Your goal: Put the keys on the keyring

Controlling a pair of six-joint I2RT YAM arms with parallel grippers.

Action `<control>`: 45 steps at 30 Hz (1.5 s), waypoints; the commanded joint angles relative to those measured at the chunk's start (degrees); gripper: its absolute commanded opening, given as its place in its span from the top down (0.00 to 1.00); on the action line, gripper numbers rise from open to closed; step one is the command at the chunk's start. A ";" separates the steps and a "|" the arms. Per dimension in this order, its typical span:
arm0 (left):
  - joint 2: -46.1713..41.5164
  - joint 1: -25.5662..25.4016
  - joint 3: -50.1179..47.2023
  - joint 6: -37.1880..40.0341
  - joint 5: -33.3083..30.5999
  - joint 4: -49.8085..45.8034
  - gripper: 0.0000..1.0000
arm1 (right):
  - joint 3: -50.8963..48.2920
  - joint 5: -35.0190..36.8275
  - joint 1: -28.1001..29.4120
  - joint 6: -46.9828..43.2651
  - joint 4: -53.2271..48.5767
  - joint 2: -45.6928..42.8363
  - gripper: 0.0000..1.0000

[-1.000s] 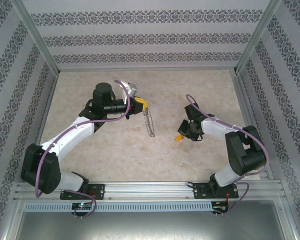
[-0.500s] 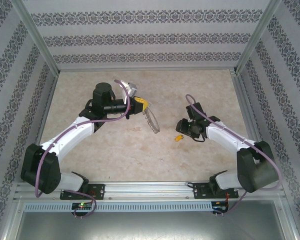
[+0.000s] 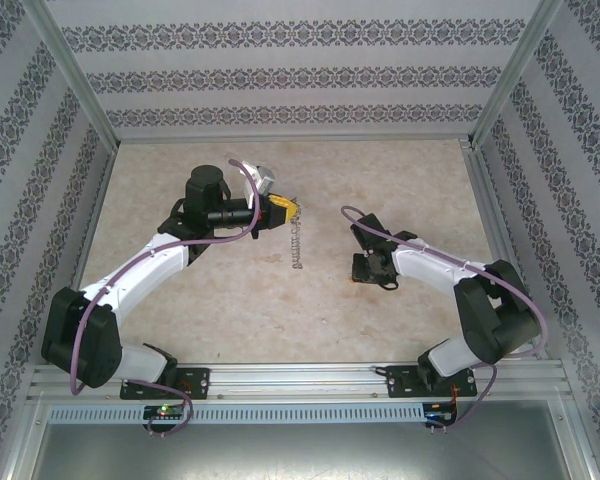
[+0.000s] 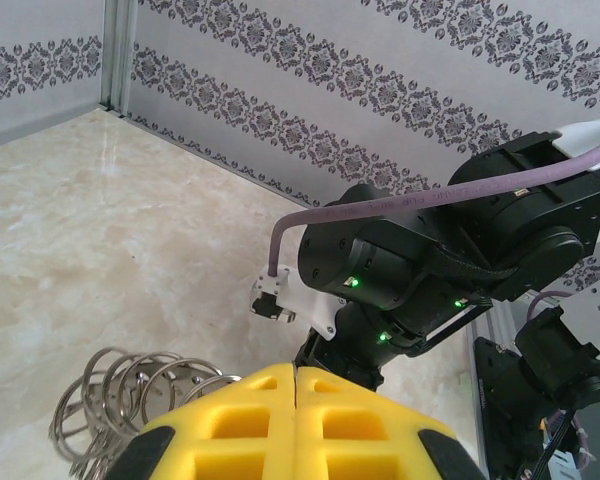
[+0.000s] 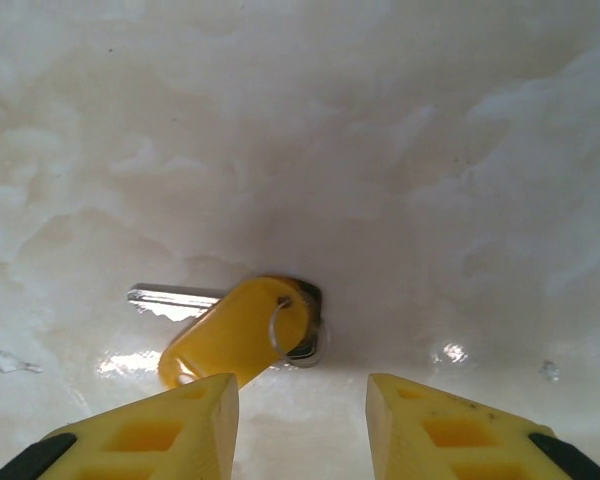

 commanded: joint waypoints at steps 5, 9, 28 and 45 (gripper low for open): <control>-1.29 -0.43 0.67 -0.57 1.62 3.08 1.00 | 2.36 3.02 -0.45 -1.76 -0.64 2.93 0.64; -1.09 -0.46 0.66 -0.57 1.70 3.21 1.00 | 3.26 2.76 -0.86 -2.20 0.00 4.08 0.69; -0.45 -0.42 1.01 -0.35 2.11 2.71 1.00 | 2.86 0.15 -3.28 -4.45 0.51 2.73 1.00; -3.99 -1.33 0.17 6.16 -9.30 -4.53 1.00 | -4.57 -28.04 -12.25 4.55 22.74 -16.16 1.00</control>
